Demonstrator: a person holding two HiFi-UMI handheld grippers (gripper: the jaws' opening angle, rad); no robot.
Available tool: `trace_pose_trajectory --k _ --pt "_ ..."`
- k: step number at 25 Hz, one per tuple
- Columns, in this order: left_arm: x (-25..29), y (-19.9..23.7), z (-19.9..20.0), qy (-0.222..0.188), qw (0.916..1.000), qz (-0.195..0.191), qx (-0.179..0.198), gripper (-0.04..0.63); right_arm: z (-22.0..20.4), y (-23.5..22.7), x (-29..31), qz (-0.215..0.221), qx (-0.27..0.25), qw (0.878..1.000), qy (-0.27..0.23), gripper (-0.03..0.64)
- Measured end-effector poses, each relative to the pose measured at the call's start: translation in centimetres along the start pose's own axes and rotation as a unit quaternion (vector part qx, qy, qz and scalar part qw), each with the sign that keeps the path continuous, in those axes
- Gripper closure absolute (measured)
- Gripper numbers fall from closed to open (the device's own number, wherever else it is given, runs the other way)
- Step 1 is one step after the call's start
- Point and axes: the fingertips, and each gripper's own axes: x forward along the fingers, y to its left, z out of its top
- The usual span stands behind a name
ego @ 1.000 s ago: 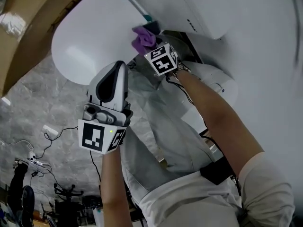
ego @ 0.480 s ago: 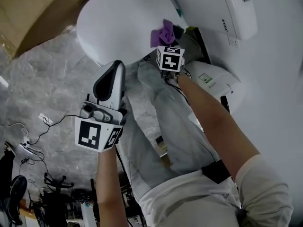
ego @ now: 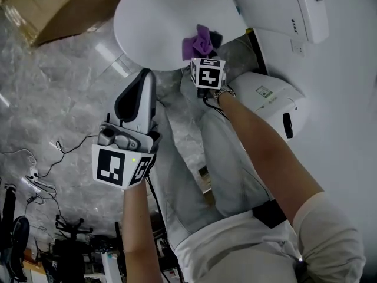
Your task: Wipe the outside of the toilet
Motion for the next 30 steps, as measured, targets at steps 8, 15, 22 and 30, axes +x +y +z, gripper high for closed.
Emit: trace_pose_trajectory --k 8,15,22,30 --pt "-4.9 1.3 -0.4 0.000 1.0000 0.001 0.000 0.591 -2.2 4.3 -1.1 0.011 -0.006 1.000 0.014 0.477" --pt "-9.5 2.9 0.3 -0.018 0.9996 0.020 0.000 0.591 -3.7 8.5 -1.9 0.016 -0.039 0.999 0.033 0.479" --pt "-13.6 5.0 0.7 -0.040 0.9978 0.053 -0.005 0.591 -3.2 15.0 -2.0 0.069 -0.083 0.993 0.040 0.477" --pt "-14.5 6.4 -0.3 -0.033 0.9975 0.061 -0.013 0.591 -1.7 23.7 -1.6 0.132 -0.215 0.967 0.044 0.474"
